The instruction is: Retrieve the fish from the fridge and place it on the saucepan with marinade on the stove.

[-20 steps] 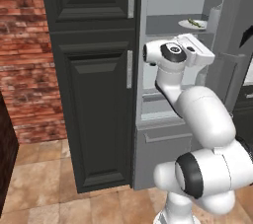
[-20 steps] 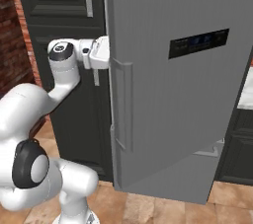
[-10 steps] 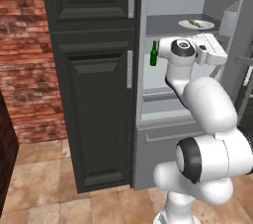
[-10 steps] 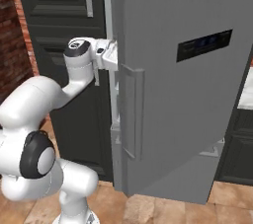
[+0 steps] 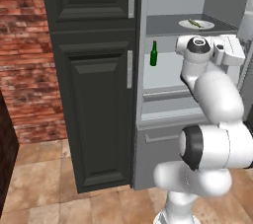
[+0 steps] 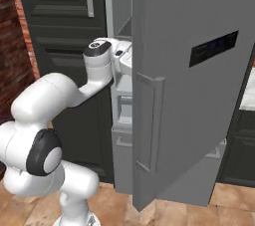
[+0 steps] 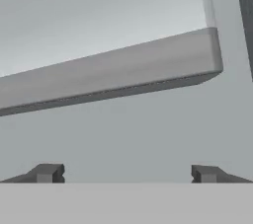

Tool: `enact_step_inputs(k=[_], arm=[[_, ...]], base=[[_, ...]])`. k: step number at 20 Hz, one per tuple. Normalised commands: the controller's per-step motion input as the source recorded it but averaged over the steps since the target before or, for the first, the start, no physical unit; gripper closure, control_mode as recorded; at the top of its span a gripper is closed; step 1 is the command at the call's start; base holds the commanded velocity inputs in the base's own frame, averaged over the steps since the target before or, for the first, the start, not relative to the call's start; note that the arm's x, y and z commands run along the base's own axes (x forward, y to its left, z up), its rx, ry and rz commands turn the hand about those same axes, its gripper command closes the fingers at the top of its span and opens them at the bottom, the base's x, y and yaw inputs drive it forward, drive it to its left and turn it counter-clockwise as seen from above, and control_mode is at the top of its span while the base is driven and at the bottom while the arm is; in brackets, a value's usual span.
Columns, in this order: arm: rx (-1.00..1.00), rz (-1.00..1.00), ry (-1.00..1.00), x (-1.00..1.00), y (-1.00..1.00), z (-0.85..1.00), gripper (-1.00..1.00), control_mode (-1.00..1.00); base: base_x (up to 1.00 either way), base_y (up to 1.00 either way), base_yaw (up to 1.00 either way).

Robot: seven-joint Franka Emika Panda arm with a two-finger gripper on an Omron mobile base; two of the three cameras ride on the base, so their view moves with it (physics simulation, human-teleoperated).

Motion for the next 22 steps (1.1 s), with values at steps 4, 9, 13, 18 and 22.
enact_step_inputs(k=[4,9,13,18,22], arm=[[0.00,-0.14,0.00,-0.34,-0.68,0.00,-1.00,-1.00],[0.00,-0.10,0.00,-0.35,-0.70,0.00,-1.00,-1.00],[0.00,-0.03,0.00,-0.30,-0.66,0.00,-1.00,-1.00],[0.00,0.00,0.00,-0.21,-0.59,0.00,-1.00,-1.00],[0.00,0.00,0.00,-0.13,-0.56,0.00,-1.00,-1.00]], base=[[0.00,0.00,0.00],[0.00,0.00,0.00],[0.00,0.00,0.00],[0.00,0.00,0.00],[0.00,0.00,0.00]])
